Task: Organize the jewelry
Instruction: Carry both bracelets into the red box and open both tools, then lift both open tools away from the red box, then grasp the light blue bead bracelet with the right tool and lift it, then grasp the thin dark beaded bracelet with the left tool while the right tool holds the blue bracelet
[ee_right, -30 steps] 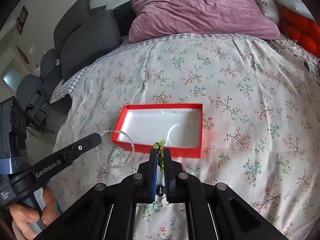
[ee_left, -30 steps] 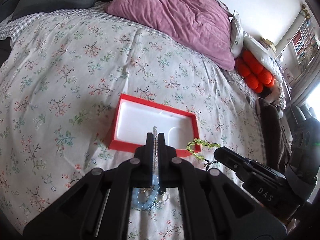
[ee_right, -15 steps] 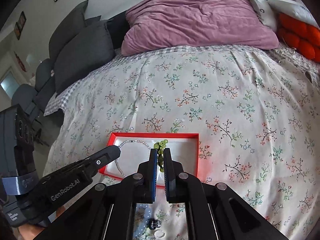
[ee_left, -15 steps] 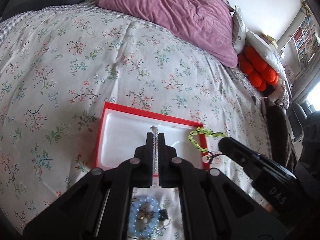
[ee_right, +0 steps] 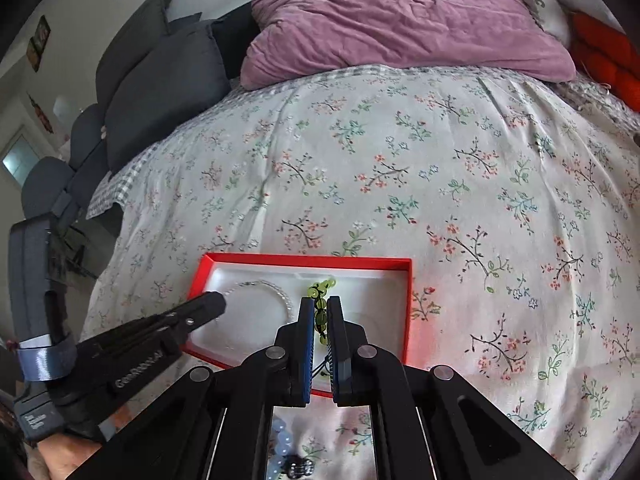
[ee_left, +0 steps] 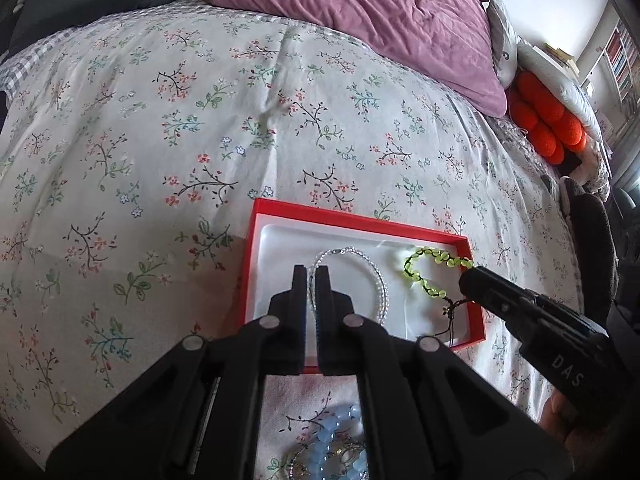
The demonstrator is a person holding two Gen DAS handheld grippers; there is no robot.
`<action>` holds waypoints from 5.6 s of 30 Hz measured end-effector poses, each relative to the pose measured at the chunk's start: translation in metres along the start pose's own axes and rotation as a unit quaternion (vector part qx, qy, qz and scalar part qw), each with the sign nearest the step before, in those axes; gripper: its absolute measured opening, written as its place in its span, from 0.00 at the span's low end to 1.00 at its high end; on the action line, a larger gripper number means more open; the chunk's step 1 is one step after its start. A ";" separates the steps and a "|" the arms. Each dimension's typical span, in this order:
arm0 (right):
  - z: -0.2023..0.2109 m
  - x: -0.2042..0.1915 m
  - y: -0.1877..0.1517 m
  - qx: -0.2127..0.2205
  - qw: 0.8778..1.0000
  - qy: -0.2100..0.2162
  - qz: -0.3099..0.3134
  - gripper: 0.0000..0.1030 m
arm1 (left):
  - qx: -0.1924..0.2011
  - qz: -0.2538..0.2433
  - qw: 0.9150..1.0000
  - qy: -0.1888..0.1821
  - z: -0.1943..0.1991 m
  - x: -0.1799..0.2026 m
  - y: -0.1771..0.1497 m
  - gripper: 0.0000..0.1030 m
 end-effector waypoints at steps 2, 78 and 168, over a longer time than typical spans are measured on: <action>-0.002 0.005 0.000 -0.002 1.000 -0.004 0.000 0.06 | 0.001 -0.004 1.000 0.003 0.001 0.001 0.000 0.04; 0.012 0.011 -0.107 -0.128 0.989 -0.052 0.052 0.79 | -0.141 -0.121 0.982 0.031 0.038 -0.004 -0.129 0.91; 0.077 0.022 -0.069 -0.039 0.999 -0.017 0.015 0.12 | -0.055 -0.153 0.984 -0.066 0.050 0.073 -0.069 0.03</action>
Point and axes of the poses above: each gripper's, at about its wrist camera, not at the fingertips, and z roughly against the way its jaws point, x to its right, y to its top, the point moved 3 cm from there along -z, roughly the way its jaws point, and after that the axes turned 11 degrees about -z, right-handed, at the moved point
